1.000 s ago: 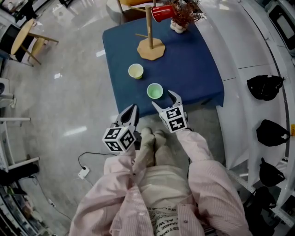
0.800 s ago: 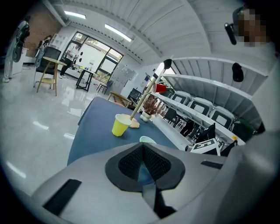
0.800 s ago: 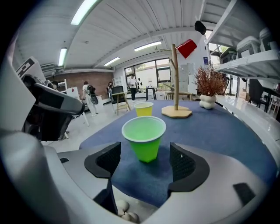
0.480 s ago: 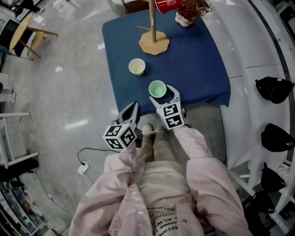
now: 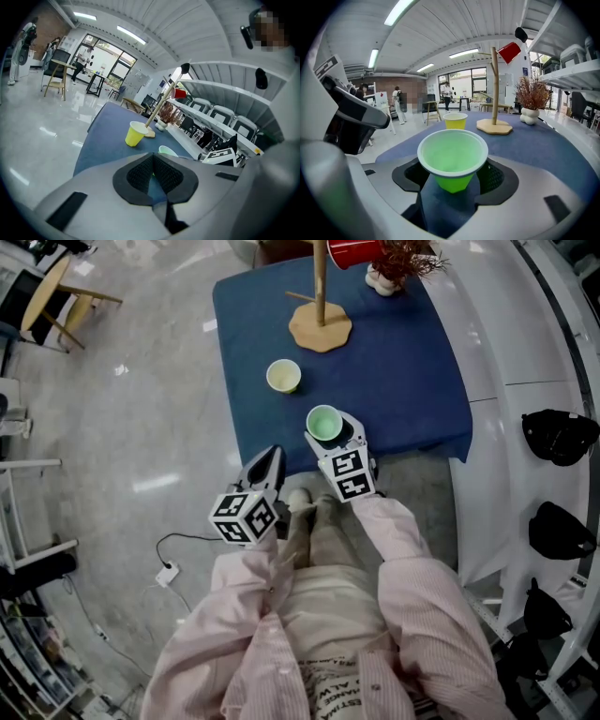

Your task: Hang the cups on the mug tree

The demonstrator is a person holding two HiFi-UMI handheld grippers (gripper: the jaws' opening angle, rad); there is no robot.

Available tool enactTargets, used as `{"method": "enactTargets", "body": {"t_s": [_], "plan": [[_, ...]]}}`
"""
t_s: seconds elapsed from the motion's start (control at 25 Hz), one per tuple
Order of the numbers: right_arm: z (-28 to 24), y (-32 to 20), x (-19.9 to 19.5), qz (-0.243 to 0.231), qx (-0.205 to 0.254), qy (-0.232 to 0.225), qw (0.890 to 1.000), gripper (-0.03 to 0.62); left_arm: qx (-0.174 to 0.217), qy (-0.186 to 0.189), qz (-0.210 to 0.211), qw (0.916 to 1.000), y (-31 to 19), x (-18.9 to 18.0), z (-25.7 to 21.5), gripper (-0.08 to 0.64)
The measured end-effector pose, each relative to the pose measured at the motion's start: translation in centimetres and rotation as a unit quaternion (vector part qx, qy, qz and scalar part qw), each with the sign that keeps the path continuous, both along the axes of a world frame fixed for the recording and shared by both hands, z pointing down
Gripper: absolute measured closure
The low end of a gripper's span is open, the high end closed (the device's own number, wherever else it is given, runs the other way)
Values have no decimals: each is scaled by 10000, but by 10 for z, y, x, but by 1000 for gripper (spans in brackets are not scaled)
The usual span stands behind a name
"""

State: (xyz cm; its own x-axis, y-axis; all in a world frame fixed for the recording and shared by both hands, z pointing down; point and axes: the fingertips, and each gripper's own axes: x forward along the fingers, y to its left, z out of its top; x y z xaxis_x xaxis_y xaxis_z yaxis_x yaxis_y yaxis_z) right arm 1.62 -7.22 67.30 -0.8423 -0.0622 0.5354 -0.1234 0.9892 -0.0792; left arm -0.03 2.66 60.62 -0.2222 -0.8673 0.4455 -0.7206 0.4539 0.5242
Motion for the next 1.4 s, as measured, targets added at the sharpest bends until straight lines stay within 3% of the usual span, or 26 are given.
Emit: {"method": "enactTargets", "body": {"t_s": [0.4, 0.72, 0.88, 1.2, 1.4], "plan": [[-31, -7, 2, 109, -71, -163, 9998, 301, 78, -48, -120, 9999, 3, 2, -21, 561], [-60, -27, -2, 303, 101, -292, 9991, 302, 295, -243, -282, 9989, 5, -12, -46, 561], [-71, -30, 2, 390, -49, -232, 9990, 304, 428, -365, -358, 9978, 5, -25, -60, 561], [-90, -40, -9, 838, -190, -154, 9962, 305, 602, -581, -22, 9965, 2, -59, -80, 561], [-94, -49, -26, 1423, -54, -23, 9898, 305, 659, -587, 490, 9949, -3, -93, -82, 561]]}}
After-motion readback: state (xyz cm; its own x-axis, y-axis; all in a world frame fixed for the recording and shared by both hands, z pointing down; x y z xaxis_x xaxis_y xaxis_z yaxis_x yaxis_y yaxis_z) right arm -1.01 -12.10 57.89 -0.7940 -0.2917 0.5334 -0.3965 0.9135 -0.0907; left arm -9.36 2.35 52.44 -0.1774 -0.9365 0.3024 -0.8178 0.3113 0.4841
